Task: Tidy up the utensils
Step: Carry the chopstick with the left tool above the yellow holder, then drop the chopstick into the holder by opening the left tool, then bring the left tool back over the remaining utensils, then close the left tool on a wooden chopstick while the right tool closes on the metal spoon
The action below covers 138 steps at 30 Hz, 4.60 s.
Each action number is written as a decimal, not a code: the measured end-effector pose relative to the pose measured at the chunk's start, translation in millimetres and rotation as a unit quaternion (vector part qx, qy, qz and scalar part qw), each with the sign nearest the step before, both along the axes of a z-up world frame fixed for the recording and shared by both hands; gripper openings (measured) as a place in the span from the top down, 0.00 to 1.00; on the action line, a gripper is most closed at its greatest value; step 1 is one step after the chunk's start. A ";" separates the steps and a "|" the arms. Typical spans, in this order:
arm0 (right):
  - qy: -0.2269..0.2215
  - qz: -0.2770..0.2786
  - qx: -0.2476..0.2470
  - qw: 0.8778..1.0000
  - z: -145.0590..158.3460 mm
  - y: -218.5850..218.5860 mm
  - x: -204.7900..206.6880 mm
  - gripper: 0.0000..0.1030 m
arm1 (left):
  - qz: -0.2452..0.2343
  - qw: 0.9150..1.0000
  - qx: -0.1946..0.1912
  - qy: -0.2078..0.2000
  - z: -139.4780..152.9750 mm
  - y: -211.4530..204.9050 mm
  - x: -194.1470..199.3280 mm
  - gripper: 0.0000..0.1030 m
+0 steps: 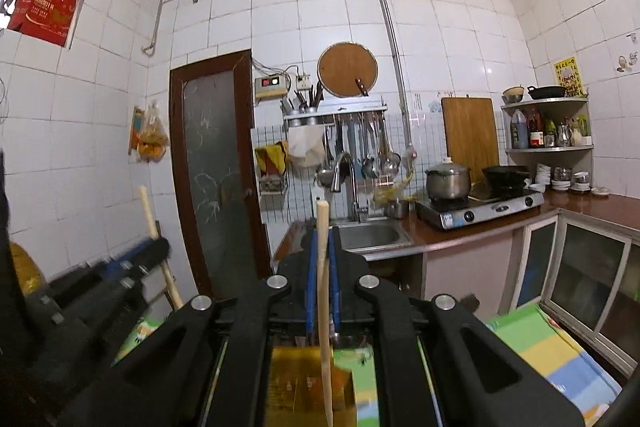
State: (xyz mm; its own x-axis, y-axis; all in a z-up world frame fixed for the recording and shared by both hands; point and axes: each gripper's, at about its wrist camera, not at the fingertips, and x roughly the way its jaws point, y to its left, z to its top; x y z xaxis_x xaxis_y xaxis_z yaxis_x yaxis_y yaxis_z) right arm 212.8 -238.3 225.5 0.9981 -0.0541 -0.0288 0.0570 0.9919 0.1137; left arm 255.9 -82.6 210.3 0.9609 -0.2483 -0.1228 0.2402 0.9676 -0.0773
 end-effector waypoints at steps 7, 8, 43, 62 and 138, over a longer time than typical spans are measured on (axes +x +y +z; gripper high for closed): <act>0.013 -0.004 0.009 1.000 -40.5 -11.1 53.4 0.94 | 0.011 0.999 -0.005 0.043 -50.4 -9.5 55.7 0.96; 0.018 -0.004 0.010 1.000 -47.6 -13.0 57.5 0.94 | 0.011 0.999 -0.003 0.050 -57.3 -9.1 61.7 0.96; 0.221 -0.070 0.027 0.972 -161.7 -39.2 -59.8 0.16 | 0.060 0.975 0.036 0.209 -130.1 87.2 -73.0 0.05; 0.368 -0.047 0.000 0.929 -268.8 -12.5 -73.6 0.16 | 0.041 0.928 0.059 0.365 -249.3 82.0 -84.1 0.05; 0.321 -0.005 0.048 0.946 -234.5 5.3 -92.3 0.93 | 0.017 0.939 0.057 0.340 -224.3 63.7 -105.8 0.92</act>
State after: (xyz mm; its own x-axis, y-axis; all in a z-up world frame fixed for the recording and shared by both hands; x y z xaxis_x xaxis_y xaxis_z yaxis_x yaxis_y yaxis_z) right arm 120.5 -233.0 -9.0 0.7732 -0.0305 -0.6335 0.1552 0.9776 0.1423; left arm 150.0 -19.0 -14.0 0.6581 -0.1669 -0.7342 0.1422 0.9851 -0.0964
